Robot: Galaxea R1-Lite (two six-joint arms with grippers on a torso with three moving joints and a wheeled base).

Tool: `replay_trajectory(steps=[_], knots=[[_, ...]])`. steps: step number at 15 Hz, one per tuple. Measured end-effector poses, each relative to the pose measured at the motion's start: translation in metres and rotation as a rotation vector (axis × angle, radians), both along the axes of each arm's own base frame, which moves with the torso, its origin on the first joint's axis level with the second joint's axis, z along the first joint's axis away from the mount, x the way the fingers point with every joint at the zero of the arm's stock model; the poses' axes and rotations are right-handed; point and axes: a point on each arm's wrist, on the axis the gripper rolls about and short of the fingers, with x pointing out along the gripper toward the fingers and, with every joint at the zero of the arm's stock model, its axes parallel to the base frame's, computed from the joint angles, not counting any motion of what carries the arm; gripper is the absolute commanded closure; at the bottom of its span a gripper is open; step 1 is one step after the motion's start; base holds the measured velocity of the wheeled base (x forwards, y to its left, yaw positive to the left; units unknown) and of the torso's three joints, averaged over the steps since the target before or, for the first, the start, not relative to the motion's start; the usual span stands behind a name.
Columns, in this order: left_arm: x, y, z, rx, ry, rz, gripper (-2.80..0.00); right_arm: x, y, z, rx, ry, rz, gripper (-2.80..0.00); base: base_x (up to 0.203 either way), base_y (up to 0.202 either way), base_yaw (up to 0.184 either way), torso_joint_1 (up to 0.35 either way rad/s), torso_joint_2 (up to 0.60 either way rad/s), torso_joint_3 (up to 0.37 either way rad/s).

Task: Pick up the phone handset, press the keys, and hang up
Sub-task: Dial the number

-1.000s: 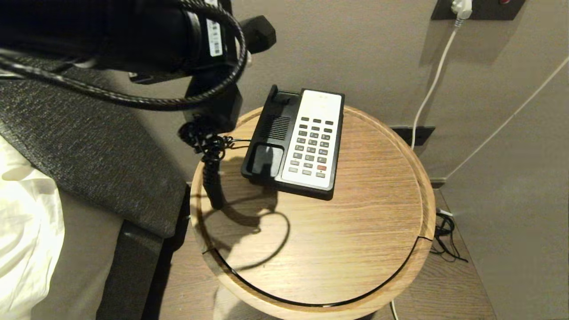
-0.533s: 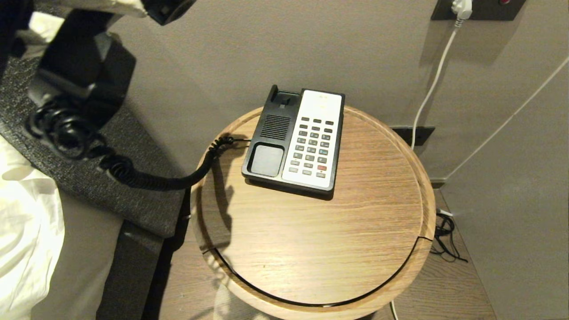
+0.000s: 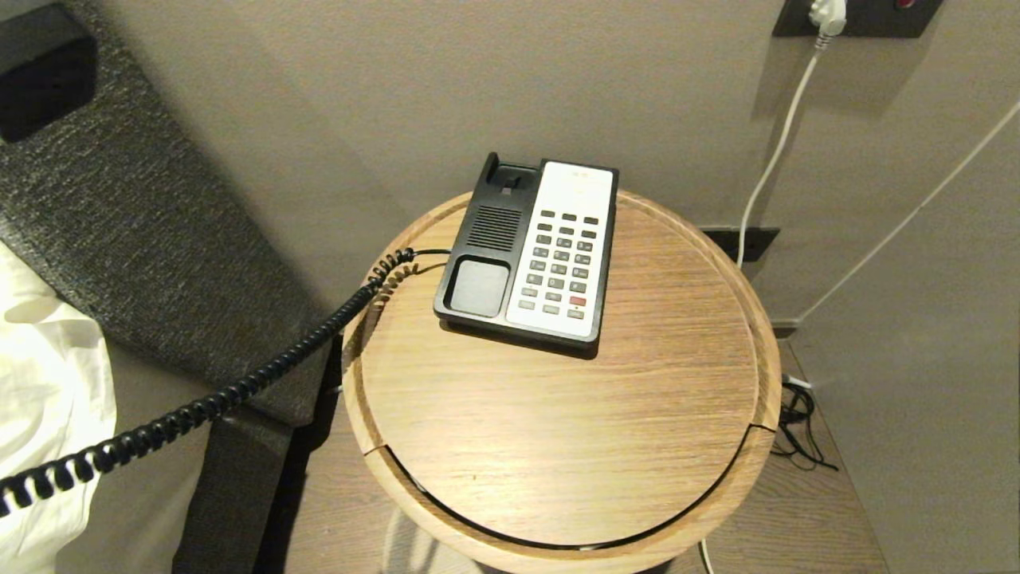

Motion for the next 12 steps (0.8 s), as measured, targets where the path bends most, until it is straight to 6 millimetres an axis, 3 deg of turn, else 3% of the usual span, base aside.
replay_trajectory(steps=[4,12], knots=[[-0.026,0.028,-0.017,-0.025,-0.130,0.027,0.00,0.000,0.000,0.000,-0.002,-0.002,0.002,0.00,0.000,0.000,0.000,0.000,0.00,0.000],[-0.041,0.040,-0.041,-0.087,-0.219,0.038,0.00,0.000,0.000,0.000,0.016,-0.003,-0.003,0.00,0.000,0.000,0.000,0.000,0.00,0.000]])
